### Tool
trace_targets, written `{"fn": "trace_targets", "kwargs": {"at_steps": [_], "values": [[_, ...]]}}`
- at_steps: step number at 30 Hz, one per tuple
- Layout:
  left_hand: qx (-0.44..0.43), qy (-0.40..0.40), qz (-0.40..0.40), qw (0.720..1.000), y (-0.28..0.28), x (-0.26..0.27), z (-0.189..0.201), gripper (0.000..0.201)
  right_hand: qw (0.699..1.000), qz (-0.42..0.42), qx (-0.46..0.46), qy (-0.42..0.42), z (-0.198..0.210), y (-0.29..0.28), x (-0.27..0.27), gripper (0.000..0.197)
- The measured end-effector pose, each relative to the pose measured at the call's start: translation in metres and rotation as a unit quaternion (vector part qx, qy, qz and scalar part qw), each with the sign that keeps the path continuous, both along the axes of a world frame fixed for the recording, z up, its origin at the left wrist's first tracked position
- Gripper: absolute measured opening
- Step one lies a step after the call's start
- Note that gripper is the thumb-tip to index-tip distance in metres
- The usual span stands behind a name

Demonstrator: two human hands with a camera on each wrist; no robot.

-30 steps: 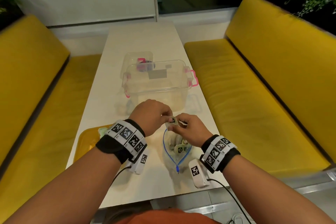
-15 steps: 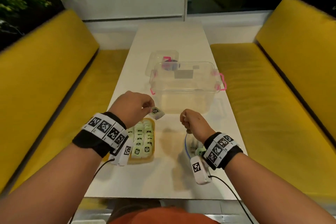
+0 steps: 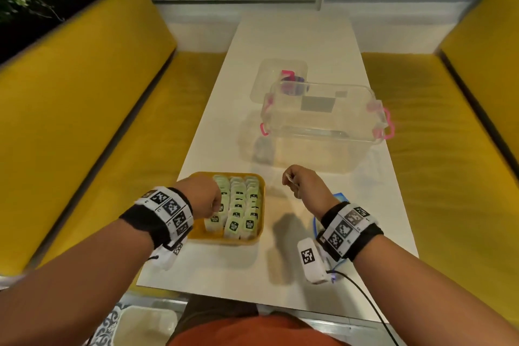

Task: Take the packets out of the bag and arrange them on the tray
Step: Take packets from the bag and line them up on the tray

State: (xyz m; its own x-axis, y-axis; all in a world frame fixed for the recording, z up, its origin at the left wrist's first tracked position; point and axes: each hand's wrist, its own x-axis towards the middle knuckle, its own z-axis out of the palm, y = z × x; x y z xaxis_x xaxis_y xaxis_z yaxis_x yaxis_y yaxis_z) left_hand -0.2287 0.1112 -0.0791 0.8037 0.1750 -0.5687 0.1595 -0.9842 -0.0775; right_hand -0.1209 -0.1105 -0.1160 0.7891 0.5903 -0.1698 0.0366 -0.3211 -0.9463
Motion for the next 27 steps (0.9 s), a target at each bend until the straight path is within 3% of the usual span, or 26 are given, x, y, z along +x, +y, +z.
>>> {"fn": "trace_targets", "kwargs": {"at_steps": [4,13,17,21,27], "values": [[0.008,0.014,-0.005,1.0,0.0,0.01,-0.015,0.018,1.0,-0.01,-0.013,0.009,-0.006,0.005,0.001,0.013],[-0.025,-0.01,0.027,0.999,0.009,0.017,-0.025,0.013,0.999,0.046,-0.001,-0.016,-0.01,0.012,-0.001,0.014],[-0.098,-0.109,0.039,0.988,0.015,0.016,-0.003,0.022,0.999,0.045,0.009,-0.022,-0.011,0.022,0.0,0.014],[-0.244,-0.196,0.057,0.948,0.004,0.013,0.024,0.035,0.997,0.067,0.005,-0.038,-0.002,0.035,-0.003,0.015],[-0.198,-0.287,0.035,0.937,-0.01,0.016,0.027,0.012,0.995,0.077,0.055,0.012,0.003,0.047,-0.008,0.028]]}}
